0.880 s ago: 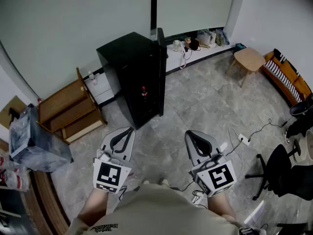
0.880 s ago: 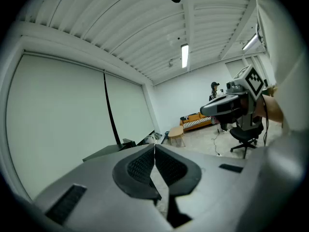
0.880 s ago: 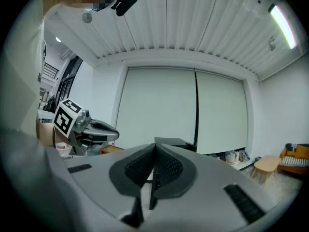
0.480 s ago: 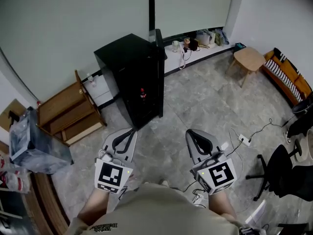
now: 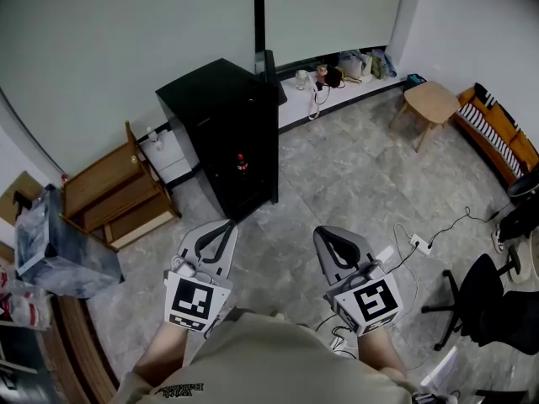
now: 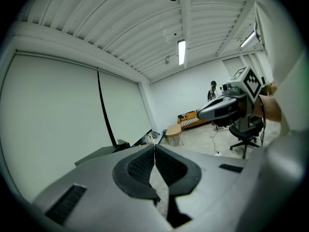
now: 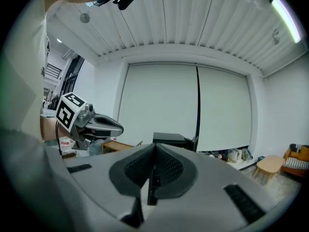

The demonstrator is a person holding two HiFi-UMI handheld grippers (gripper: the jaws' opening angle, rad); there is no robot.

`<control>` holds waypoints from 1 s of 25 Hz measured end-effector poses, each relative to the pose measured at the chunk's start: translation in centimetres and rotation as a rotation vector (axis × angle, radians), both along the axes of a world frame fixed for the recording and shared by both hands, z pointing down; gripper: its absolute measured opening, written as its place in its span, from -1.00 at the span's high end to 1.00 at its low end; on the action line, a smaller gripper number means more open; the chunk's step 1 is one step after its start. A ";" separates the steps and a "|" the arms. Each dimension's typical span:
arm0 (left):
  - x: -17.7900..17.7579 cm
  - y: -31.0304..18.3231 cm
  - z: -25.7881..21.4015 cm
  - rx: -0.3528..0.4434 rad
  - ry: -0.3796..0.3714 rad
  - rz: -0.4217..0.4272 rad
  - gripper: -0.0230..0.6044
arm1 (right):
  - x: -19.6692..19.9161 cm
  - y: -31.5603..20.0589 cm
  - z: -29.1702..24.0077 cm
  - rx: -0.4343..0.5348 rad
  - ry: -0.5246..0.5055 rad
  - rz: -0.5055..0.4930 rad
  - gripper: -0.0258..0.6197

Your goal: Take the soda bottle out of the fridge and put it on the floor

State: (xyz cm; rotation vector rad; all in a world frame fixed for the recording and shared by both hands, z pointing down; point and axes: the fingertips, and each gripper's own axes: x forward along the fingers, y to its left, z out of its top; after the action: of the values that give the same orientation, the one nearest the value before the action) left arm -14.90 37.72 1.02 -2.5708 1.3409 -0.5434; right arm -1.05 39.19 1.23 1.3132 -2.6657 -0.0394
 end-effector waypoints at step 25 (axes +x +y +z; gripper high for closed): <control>0.4 -9.4 4.1 -0.052 0.025 -0.039 0.90 | 1.0 -9.4 4.1 -0.063 0.091 -0.042 0.93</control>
State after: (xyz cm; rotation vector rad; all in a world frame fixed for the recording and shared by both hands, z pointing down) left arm -14.49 28.34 5.07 -2.6059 1.4057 -0.5615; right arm -0.08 29.82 5.34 1.2069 -2.5964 -0.0198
